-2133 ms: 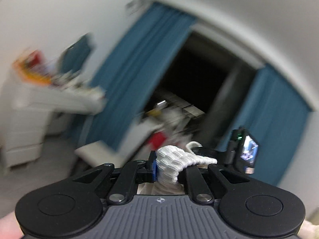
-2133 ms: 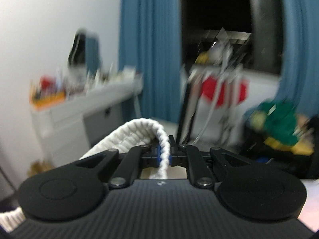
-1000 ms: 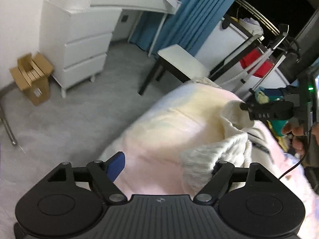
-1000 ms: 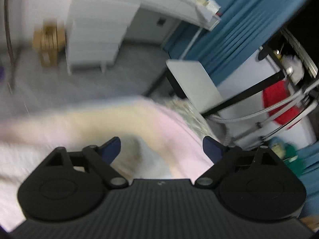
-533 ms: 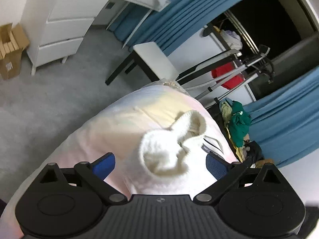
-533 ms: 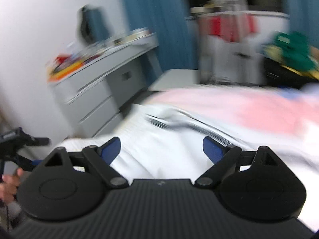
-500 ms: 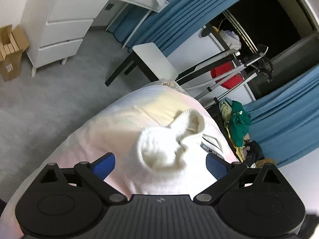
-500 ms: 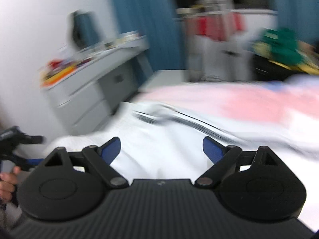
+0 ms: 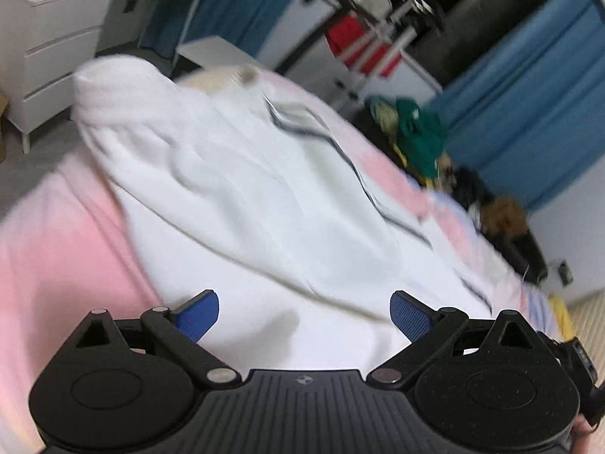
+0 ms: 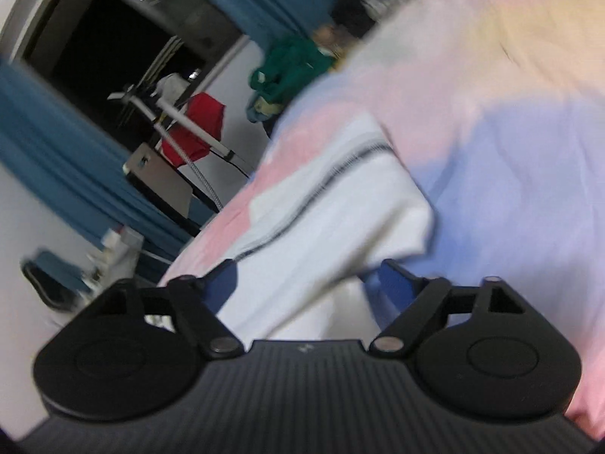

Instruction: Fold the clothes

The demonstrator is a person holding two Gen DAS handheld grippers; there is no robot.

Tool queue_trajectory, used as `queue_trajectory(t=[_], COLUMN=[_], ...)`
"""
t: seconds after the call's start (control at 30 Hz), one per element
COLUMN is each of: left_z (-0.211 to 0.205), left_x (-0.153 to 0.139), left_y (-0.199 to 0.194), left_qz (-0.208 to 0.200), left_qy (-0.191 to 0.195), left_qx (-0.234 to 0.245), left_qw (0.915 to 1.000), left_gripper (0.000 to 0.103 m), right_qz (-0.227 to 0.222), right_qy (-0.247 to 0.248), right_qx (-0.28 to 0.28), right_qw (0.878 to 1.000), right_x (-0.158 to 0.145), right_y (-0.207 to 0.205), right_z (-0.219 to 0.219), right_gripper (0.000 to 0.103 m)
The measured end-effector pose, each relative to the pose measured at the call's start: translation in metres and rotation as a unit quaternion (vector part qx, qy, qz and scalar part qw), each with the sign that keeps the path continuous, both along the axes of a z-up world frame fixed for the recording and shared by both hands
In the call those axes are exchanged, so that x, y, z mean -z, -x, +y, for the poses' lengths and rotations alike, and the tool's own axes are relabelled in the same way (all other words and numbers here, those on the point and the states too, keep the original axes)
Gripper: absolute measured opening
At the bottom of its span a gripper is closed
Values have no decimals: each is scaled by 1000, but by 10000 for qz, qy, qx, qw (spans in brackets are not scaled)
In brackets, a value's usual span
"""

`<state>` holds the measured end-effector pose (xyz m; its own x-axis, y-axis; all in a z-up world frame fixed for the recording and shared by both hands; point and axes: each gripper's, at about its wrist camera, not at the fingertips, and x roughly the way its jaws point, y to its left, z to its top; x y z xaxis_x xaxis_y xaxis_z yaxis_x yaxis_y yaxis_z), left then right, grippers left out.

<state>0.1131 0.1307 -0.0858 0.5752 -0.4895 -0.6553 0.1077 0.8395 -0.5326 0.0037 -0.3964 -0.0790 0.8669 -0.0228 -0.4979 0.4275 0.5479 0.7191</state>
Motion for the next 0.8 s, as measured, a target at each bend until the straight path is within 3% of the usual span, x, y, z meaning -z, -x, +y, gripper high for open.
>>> queue_trajectory(t=[0.1,0.2,0.33,0.63,0.77,0.8], left_z=[-28,-45,-62,-87,-87,-87], left_x=[4,10,14,27,41,42], left_y=[8,9,-1,-27,-37,-37], left_qz=[97,151,92,-169,-95,-117], left_qy=[28,31,-161,-724,-573,-567], left_qx=[77,39,-97,-136,-205,-200], left_qw=[9999,9999,9998,9971,9981,9981], left_gripper=[98,98,98,98,98,98], right_qz=[175,73,-167,-579,-187,-95], right_qy=[-572,-1371,-1669,-3030,-3588,-3530], right_qx=[-11,-232,-410,142,300,381], right_qw=[9982,9903,9850,9511,9328,9348], right_x=[30,51,55,85,110,112], right_y=[-1,-7,-17,-46,-71,-79], right_z=[-12,-19,-18,-43,-47,-48], right_gripper=[83,83,83,83,84,84])
